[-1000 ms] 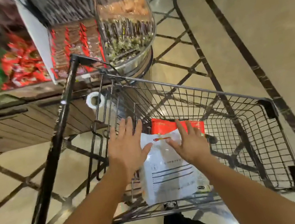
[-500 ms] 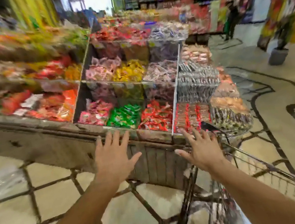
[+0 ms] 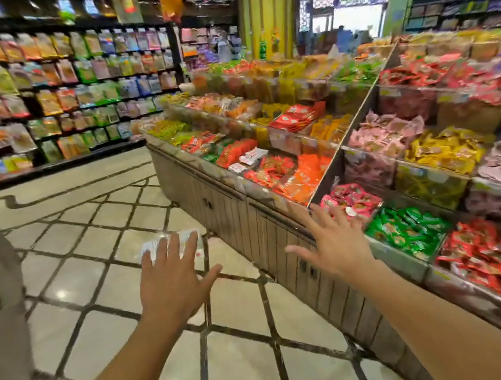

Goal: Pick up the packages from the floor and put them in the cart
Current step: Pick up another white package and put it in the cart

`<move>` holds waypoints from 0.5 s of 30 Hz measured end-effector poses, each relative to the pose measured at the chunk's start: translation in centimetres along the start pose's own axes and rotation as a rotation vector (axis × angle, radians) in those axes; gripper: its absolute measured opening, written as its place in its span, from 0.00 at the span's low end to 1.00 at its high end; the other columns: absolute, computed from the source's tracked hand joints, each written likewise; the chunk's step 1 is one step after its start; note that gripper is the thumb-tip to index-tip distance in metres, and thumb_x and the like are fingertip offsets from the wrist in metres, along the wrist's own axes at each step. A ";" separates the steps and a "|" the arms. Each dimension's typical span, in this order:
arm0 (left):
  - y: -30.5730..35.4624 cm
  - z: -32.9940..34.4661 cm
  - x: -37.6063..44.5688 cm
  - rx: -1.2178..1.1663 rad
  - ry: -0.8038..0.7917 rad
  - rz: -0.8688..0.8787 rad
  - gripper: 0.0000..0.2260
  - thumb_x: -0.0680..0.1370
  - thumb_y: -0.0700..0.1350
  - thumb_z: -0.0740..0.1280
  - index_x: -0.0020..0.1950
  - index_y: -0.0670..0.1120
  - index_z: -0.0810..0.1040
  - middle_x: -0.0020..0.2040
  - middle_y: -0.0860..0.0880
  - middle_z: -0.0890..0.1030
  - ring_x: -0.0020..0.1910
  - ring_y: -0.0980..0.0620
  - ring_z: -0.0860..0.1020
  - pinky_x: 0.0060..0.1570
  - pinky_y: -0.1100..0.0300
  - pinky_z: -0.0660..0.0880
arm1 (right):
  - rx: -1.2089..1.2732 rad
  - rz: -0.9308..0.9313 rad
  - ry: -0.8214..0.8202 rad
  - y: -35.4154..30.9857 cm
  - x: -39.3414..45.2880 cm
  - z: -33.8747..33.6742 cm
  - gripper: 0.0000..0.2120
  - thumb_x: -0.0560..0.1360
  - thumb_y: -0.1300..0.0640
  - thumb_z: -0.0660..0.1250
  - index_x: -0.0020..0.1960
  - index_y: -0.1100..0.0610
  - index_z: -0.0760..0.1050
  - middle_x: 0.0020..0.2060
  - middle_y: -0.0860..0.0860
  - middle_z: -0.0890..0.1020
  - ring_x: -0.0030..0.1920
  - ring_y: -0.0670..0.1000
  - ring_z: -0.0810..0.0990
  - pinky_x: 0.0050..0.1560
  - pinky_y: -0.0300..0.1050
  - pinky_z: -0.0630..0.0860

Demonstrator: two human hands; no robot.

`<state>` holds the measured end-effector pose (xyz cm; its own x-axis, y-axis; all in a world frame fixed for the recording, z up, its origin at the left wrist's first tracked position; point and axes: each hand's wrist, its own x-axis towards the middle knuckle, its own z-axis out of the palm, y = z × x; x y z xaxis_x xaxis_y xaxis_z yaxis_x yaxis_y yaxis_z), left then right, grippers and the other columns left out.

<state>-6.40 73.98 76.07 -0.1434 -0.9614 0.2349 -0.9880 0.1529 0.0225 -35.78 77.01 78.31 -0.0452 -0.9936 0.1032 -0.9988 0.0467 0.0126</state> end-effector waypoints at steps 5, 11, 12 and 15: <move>-7.5 1.7 4.3 0.005 -0.019 -0.180 0.46 0.72 0.76 0.41 0.85 0.54 0.57 0.83 0.45 0.63 0.82 0.42 0.59 0.79 0.40 0.56 | 0.011 -0.139 0.021 -7.1 10.0 1.7 0.53 0.65 0.19 0.30 0.85 0.41 0.48 0.85 0.51 0.54 0.83 0.66 0.50 0.79 0.70 0.55; -14.7 3.8 14.0 0.013 0.026 -0.315 0.48 0.71 0.77 0.41 0.83 0.52 0.62 0.80 0.43 0.68 0.80 0.41 0.64 0.76 0.40 0.63 | 0.082 -0.231 0.019 -13.4 23.9 4.2 0.52 0.67 0.18 0.33 0.85 0.40 0.47 0.85 0.51 0.54 0.84 0.66 0.50 0.79 0.70 0.55; -15.8 4.1 15.8 -0.003 0.032 -0.340 0.48 0.71 0.78 0.42 0.83 0.52 0.63 0.80 0.44 0.69 0.79 0.41 0.65 0.75 0.39 0.64 | 0.096 -0.239 0.017 -14.3 26.2 4.4 0.50 0.68 0.18 0.35 0.85 0.40 0.46 0.85 0.51 0.53 0.84 0.66 0.50 0.79 0.69 0.55; -18.5 4.6 20.9 -0.040 0.061 -0.414 0.44 0.74 0.77 0.47 0.83 0.53 0.62 0.79 0.43 0.70 0.79 0.41 0.66 0.75 0.40 0.65 | 0.134 -0.254 0.054 -16.8 33.1 4.3 0.50 0.69 0.17 0.37 0.85 0.40 0.48 0.85 0.52 0.56 0.83 0.66 0.53 0.79 0.69 0.57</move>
<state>8.57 49.98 76.13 0.2702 -0.9283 0.2555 -0.9582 -0.2335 0.1651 -20.58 42.85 77.20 0.2046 -0.9647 0.1661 -0.9715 -0.2209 -0.0865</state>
